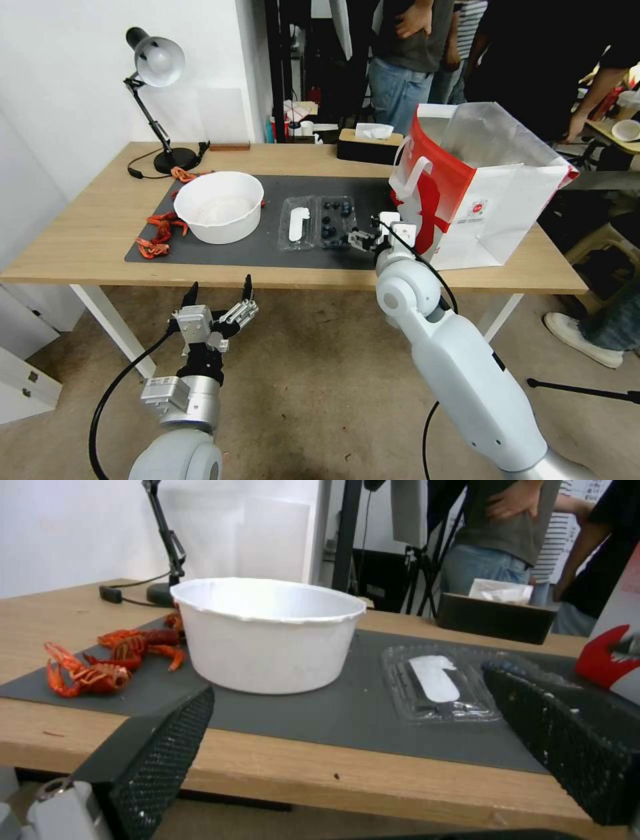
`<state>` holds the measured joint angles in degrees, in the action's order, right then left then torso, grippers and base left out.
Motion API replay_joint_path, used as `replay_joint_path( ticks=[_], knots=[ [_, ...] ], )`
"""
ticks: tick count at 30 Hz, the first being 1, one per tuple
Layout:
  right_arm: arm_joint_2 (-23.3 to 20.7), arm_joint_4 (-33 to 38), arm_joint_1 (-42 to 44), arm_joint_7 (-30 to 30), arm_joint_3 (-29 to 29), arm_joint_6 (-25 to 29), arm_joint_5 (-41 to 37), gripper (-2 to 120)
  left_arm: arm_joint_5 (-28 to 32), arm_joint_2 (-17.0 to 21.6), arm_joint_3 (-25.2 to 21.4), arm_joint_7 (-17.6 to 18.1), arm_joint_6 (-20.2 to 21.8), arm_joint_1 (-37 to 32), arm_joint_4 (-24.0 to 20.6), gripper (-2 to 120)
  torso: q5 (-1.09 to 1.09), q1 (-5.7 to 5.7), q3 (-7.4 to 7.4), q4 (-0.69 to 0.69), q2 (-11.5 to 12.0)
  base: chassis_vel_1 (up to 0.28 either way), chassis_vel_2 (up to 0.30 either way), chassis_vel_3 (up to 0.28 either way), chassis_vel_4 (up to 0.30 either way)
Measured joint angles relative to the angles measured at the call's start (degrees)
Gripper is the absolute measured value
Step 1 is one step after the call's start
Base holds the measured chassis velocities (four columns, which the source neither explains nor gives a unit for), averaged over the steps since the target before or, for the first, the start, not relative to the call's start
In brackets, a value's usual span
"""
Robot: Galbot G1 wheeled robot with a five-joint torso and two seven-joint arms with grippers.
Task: Close the takeout container lid, then place the container into the takeout bag.
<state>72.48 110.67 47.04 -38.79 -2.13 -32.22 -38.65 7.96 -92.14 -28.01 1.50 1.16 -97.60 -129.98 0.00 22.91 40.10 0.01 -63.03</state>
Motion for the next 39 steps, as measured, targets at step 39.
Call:
replay_joint_path(
  ticks=[39],
  knots=[
    [-4.35,21.43,55.07,14.70,-9.48,43.08,41.50,100,0.71,1.53,-0.21,1.41,-0.88,-0.35,-0.14,100,0.00,0.01,0.00,0.00,0.00,0.000,0.000,0.000,0.000]
  ],
)
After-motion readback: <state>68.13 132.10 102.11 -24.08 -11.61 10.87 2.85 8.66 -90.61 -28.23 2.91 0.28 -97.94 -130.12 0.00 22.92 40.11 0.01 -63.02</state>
